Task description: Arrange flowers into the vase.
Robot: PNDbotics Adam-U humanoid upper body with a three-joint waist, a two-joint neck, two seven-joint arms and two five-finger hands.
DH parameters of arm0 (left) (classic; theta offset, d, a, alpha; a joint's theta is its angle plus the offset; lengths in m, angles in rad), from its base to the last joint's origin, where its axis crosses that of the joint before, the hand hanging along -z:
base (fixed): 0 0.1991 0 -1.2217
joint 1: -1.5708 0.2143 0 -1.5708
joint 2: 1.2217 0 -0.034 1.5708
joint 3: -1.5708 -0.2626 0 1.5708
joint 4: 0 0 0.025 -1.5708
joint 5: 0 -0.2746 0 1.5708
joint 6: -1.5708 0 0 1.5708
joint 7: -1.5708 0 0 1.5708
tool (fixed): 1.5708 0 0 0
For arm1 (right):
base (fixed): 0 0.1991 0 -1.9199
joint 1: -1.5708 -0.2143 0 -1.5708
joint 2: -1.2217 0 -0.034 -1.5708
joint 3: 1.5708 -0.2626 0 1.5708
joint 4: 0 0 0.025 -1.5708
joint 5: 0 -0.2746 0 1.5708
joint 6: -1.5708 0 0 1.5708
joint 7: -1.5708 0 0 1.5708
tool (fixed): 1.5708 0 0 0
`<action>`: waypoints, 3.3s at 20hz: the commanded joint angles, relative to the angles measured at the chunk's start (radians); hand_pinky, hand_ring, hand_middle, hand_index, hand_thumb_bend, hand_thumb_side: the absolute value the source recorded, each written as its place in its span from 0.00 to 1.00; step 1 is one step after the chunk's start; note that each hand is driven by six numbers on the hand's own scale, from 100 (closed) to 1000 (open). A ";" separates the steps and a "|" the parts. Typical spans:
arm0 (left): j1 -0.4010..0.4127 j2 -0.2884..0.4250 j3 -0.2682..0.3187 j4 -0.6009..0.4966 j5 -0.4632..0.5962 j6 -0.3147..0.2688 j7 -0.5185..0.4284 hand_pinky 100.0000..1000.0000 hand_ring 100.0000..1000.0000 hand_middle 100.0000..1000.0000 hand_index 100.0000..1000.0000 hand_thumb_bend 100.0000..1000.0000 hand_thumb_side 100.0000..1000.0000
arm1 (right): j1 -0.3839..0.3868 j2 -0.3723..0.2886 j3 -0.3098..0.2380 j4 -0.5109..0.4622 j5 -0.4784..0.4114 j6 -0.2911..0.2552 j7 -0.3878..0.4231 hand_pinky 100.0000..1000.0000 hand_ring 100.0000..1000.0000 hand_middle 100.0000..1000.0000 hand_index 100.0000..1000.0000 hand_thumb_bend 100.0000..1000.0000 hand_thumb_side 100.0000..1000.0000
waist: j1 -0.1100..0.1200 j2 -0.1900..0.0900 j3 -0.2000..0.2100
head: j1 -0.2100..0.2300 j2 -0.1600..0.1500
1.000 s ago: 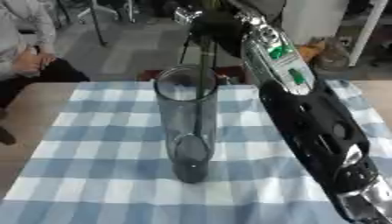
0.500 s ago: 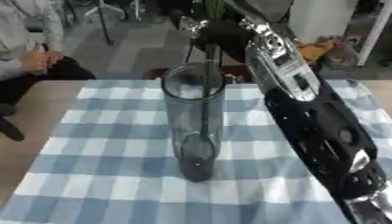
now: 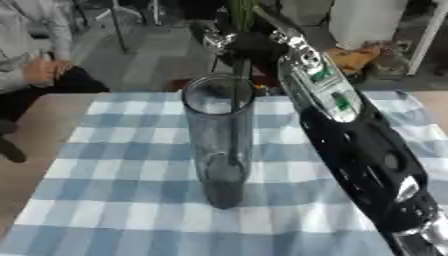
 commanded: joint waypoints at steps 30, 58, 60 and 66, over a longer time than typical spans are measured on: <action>-0.007 0.007 0.002 -0.019 0.008 0.008 -0.014 0.33 0.56 0.68 0.80 0.00 1.00 | -0.007 -0.002 0.022 -0.055 0.240 -0.099 -0.167 0.23 0.50 0.00 0.14 0.30 0.07 | 0.012 -0.026 -0.005 | -0.030 -0.022; -0.004 0.008 0.001 -0.019 0.011 0.015 -0.018 0.33 0.57 0.68 0.80 0.00 1.00 | 0.004 -0.021 0.035 -0.072 0.487 -0.086 -0.112 0.34 0.63 0.00 0.20 0.36 0.15 | 0.013 -0.038 -0.010 | -0.023 -0.026; -0.004 0.008 0.001 -0.019 0.012 0.015 -0.018 0.33 0.57 0.68 0.80 0.00 1.00 | 0.005 -0.021 0.035 -0.077 0.488 -0.085 -0.109 0.36 0.66 0.00 0.20 0.36 0.16 | 0.014 -0.038 -0.011 | -0.023 -0.027; -0.006 0.007 0.000 -0.019 0.012 0.015 -0.018 0.33 0.57 0.68 0.80 0.00 1.00 | 0.008 -0.019 0.039 -0.090 0.495 -0.083 -0.103 0.46 0.74 0.00 0.25 0.36 0.20 | 0.015 -0.039 -0.014 | -0.023 -0.028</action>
